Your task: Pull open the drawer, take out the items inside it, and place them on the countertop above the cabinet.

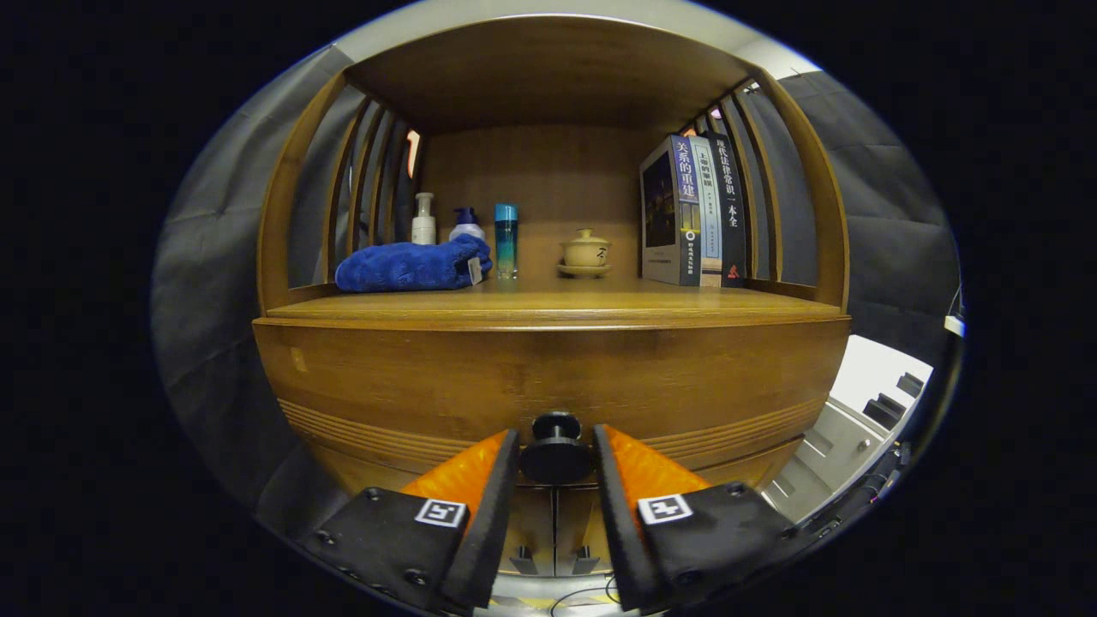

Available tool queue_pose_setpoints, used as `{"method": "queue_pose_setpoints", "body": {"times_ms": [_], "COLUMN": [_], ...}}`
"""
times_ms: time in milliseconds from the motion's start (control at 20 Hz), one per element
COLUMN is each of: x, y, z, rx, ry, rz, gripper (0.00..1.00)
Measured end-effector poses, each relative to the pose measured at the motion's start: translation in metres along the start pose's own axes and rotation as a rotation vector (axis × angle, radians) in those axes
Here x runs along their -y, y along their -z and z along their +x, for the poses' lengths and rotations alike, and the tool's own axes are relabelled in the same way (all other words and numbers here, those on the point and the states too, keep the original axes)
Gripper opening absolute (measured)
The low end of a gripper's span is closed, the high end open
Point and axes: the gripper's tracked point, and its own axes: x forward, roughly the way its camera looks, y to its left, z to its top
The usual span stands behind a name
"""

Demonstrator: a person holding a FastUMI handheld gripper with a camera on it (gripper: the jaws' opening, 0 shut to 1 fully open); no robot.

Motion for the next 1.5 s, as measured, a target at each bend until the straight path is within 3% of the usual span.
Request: {"method": "queue_pose_setpoints", "body": {"times_ms": [50, 150, 400, 1100, 1500], "x": [-0.002, 0.000, 0.000, 0.003, 0.003], "y": [0.002, 0.002, 0.005, 0.024, 0.039], "z": [0.003, 0.004, -0.007, -0.127, -0.170], "rx": [-0.011, -0.025, -0.045, -0.016, -0.041], "ry": [0.000, -0.001, 0.006, -0.025, -0.035], "rz": [0.003, 0.028, 0.031, 0.028, 0.042], "gripper": [0.57, 0.54, 0.35, 0.35, 0.35]}}
